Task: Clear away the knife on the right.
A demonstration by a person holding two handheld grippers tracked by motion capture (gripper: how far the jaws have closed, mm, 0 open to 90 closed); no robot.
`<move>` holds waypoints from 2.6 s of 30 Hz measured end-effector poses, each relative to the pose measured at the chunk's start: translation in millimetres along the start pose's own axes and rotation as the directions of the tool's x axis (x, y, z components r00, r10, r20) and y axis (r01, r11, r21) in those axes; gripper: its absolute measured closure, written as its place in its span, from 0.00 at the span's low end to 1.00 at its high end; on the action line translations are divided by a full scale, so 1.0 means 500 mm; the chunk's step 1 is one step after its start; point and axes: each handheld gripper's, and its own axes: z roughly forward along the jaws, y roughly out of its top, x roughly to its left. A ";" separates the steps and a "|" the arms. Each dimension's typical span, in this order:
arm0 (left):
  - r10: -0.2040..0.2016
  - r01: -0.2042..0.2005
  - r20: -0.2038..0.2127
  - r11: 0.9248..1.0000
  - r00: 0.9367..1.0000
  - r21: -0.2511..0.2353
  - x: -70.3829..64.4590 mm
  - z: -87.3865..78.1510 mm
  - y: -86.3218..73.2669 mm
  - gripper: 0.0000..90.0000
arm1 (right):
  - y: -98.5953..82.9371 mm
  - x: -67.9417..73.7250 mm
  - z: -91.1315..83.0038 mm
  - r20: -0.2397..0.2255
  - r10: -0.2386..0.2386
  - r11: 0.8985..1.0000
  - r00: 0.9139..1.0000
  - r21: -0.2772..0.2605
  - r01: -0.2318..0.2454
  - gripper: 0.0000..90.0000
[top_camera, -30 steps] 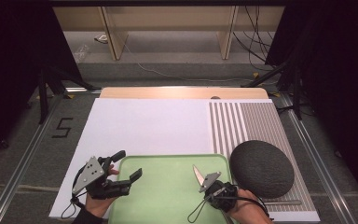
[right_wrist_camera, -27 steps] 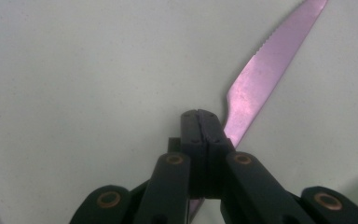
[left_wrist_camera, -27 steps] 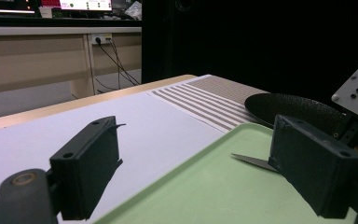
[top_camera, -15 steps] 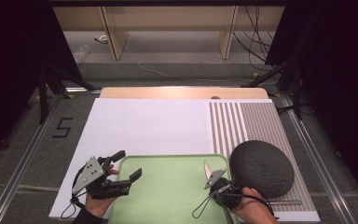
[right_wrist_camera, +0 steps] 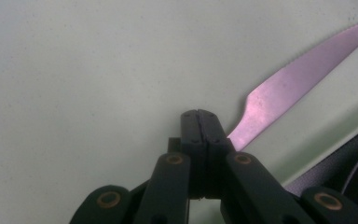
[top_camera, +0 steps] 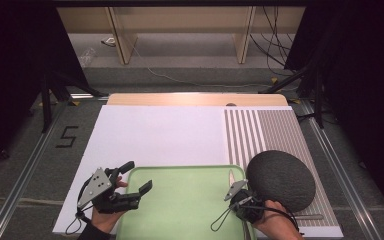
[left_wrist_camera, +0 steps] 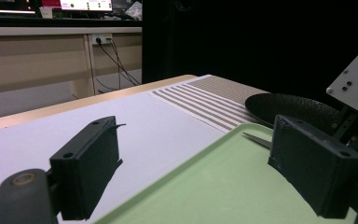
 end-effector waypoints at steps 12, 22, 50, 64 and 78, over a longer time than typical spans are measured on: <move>-0.001 0.001 0.000 1.000 1.000 0.000 0.000 0.000 0.000 0.17 | -0.015 -0.011 -0.003 0.010 0.019 1.000 1.000 0.006 -0.019 1.00; -0.002 0.002 -0.001 1.000 1.000 0.000 0.001 0.001 0.000 0.17 | -0.022 -0.015 -0.005 0.010 0.037 0.999 0.999 0.007 -0.037 1.00; -0.021 0.021 0.000 1.000 1.000 -0.004 0.003 0.003 0.000 0.17 | -0.046 -0.058 -0.075 -0.267 0.218 0.872 0.939 -0.379 -0.310 0.57; -0.024 0.024 -0.003 1.000 1.000 -0.003 0.002 0.002 0.000 0.17 | -0.069 -0.084 -0.095 -0.334 0.284 0.766 0.899 -0.485 -0.422 0.43; -0.027 0.027 -0.005 1.000 1.000 -0.003 0.002 0.001 0.000 0.17 | -0.110 -0.102 -0.114 -0.336 0.332 0.708 0.881 -0.529 -0.468 0.32</move>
